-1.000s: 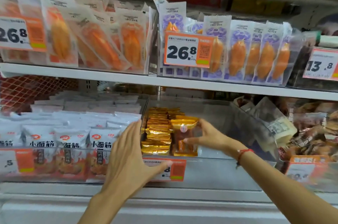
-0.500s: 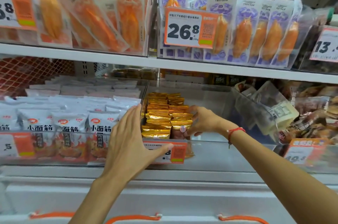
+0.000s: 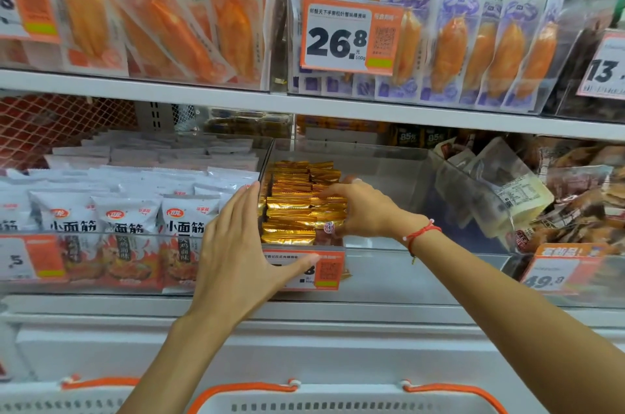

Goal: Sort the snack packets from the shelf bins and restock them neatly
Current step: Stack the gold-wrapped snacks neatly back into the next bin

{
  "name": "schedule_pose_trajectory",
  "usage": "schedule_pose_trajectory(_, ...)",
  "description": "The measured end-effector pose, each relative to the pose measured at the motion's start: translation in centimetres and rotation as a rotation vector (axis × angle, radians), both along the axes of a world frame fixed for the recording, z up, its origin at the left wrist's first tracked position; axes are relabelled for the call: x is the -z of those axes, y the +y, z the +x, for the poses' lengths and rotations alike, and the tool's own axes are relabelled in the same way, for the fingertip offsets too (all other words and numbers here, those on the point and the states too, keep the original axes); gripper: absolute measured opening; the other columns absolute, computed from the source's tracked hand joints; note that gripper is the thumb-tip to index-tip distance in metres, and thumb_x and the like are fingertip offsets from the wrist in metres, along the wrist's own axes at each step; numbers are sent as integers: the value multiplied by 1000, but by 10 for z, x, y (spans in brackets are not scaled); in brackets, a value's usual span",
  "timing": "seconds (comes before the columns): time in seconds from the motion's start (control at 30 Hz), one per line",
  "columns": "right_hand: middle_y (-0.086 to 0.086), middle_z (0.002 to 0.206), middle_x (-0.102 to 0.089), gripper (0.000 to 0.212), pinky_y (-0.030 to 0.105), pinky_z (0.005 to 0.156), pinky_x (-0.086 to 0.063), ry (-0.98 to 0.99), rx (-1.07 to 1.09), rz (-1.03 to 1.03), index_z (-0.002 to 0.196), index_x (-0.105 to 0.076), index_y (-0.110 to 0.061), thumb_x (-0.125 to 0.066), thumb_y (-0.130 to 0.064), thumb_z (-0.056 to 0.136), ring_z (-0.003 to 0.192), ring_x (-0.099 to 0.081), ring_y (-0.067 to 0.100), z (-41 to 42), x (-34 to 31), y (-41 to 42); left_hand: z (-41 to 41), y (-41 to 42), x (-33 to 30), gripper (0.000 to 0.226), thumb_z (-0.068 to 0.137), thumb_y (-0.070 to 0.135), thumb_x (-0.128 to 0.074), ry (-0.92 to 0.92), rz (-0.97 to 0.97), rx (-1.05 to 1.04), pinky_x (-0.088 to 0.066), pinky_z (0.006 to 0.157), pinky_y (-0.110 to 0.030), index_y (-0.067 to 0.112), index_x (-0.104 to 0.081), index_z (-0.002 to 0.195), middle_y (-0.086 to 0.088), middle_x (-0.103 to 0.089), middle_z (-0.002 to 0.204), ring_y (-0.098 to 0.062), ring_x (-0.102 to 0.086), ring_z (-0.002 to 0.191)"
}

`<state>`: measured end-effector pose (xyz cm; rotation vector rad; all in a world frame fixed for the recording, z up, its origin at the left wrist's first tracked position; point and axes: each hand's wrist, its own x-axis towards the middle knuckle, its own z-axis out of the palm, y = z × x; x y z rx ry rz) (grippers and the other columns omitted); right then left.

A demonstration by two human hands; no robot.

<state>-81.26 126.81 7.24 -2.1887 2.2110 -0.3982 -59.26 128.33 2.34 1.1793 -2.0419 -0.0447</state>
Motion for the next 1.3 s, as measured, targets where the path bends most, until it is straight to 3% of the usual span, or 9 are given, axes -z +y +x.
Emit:
schedule_pose_trajectory(0.3,11,148,-33,72,44,105,-43,-194,10,52,144,-40,-25,-76,-19,82,130,-42,32,1,-1,22,2,0,-3,128,57,94,-41,-26,26,27,-8,116,-36,22,1,154,1,-6,162,-17,-8,148)
schedule_pose_trajectory(0.43,6,146,-38,55,36,105,-37,-28,-2,-189,141,-47,-23,-66,-22,89,134,-36,24,0,2,72,4,8,-1,126,65,87,-52,-20,41,29,1,114,-31,16,0,155,-3,-3,163,-18,-3,149)
schedule_pose_trajectory(0.6,-2,117,-56,27,25,82,-43,-53,-134,-579,115,-63,-22,-66,-16,88,109,-50,14,18,40,159,31,56,56,59,91,40,-60,135,-187,-55,-28,108,-34,12,-44,140,-6,-48,142,-23,-40,130)
schedule_pose_trajectory(0.7,-9,111,-58,21,26,74,-46,-71,-154,-300,113,-63,-29,-60,-24,93,100,-55,10,29,94,186,60,78,115,49,83,20,-71,-1,-81,-71,-41,99,-43,13,-56,129,-5,-57,131,-28,-52,118)
schedule_pose_trajectory(0.8,-9,119,-60,26,30,84,-45,-7,-146,198,119,-60,-31,-52,-28,95,108,-57,14,46,158,198,86,85,169,67,65,20,-86,-325,91,-96,-48,95,-51,10,-60,127,-10,-58,133,-32,-57,119)
schedule_pose_trajectory(0.9,2,115,-65,31,33,82,-46,-14,-172,503,114,-64,-25,-49,-15,88,107,-60,26,69,219,197,111,91,213,84,54,24,-92,-445,233,-163,-49,93,-51,5,-59,130,-15,-59,132,-34,-58,120)
schedule_pose_trajectory(1.1,14,127,-54,45,34,80,-41,-232,-103,687,139,-41,-14,-47,-25,96,116,-52,32,121,319,191,120,108,245,84,56,9,-89,-432,261,-179,-56,81,-47,5,-56,133,-9,-70,109,-29,-66,101)
schedule_pose_trajectory(1.23,3,157,-26,73,33,115,-19,-282,-115,636,154,-14,-19,-51,-44,95,144,-22,24,158,362,189,119,107,243,76,71,7,-80,-404,278,-172,-52,90,-47,6,-48,140,-10,-67,114,-31,-62,109)
schedule_pose_trajectory(1.3,2,160,-19,81,37,119,-13,-283,-89,630,154,-13,-18,-53,-52,92,147,-12,26,173,380,188,120,109,243,73,77,7,-74,-393,304,-162,-49,94,-47,8,-43,144,-8,-65,117,-30,-59,113)
